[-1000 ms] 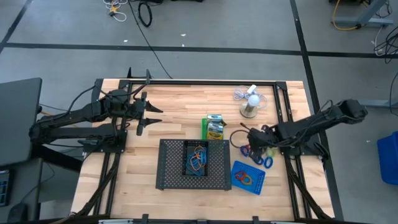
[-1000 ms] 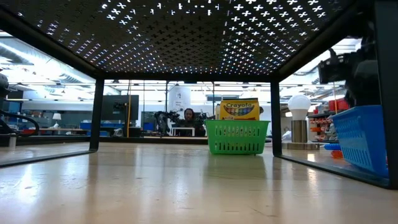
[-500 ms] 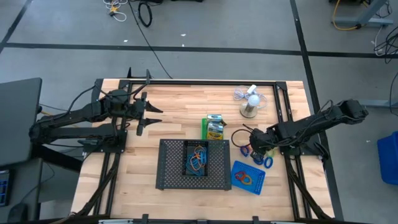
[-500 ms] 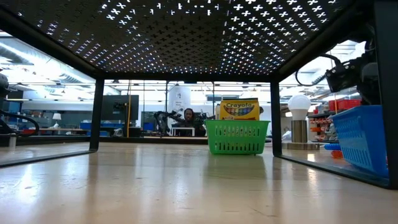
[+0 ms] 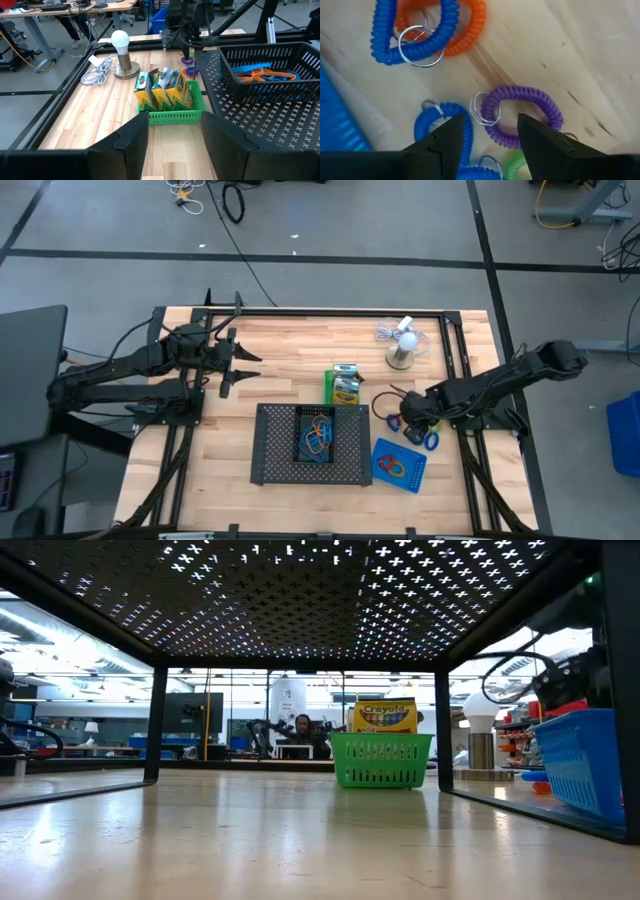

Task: Pick & Place Office Desk Supplies
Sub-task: Put the violet spring keychain into the blue bin

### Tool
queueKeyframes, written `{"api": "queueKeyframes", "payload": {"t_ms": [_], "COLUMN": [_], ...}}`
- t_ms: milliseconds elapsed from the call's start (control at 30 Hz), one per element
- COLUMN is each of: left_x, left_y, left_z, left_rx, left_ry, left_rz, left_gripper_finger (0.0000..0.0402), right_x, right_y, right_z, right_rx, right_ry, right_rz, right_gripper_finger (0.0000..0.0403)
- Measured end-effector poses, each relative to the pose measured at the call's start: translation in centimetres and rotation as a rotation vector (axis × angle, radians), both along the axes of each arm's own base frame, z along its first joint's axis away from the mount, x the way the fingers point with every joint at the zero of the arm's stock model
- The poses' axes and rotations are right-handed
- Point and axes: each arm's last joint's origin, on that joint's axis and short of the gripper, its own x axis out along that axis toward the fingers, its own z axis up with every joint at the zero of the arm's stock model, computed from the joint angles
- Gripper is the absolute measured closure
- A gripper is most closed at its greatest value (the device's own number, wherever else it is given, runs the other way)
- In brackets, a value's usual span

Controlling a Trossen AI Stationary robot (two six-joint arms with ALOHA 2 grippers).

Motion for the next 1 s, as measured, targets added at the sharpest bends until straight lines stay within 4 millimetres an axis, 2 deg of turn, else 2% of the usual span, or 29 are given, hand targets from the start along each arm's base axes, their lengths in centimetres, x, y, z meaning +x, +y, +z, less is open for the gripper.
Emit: {"api": "queueKeyframes", "payload": {"t_ms": [200,300,400,500,567,800,1000], "left_x": [0.0,0.0,0.0,0.0,0.0,0.0,0.0], "left_y": [0.0,0.0,0.0,0.0,0.0,0.0,0.0], "left_z": [0.0,0.0,0.0,0.0,0.0,0.0,0.0], "left_rx": [-0.002,-0.005,-0.005,-0.005,-0.005,-0.005,-0.005], "left_ry": [0.001,0.000,0.001,0.001,0.001,0.001,0.001], "left_rz": [0.008,0.009,0.009,0.009,0.010,0.009,0.009], "left_gripper_finger": [0.0214,0.0214,0.0214,0.0214,0.0214,0.0214,0.0214], "right_x": [0.7,0.7,0.8,0.9,0.9,1.3,1.8], "right_y": [0.2,0.2,0.2,0.3,0.4,0.9,1.6], "right_z": [-1.1,-1.3,-1.3,-1.3,-1.3,0.0,2.3], "right_rx": [-0.005,-0.012,-0.009,-0.009,-0.022,-0.079,-0.132], "right_ry": [0.048,0.059,0.048,0.038,0.032,0.048,0.075], "right_rz": [0.061,0.078,0.086,0.103,0.121,0.158,0.172], "right_gripper_finger": [0.0212,0.0231,0.0282,0.0362,0.0387,0.0397,0.0400]}}
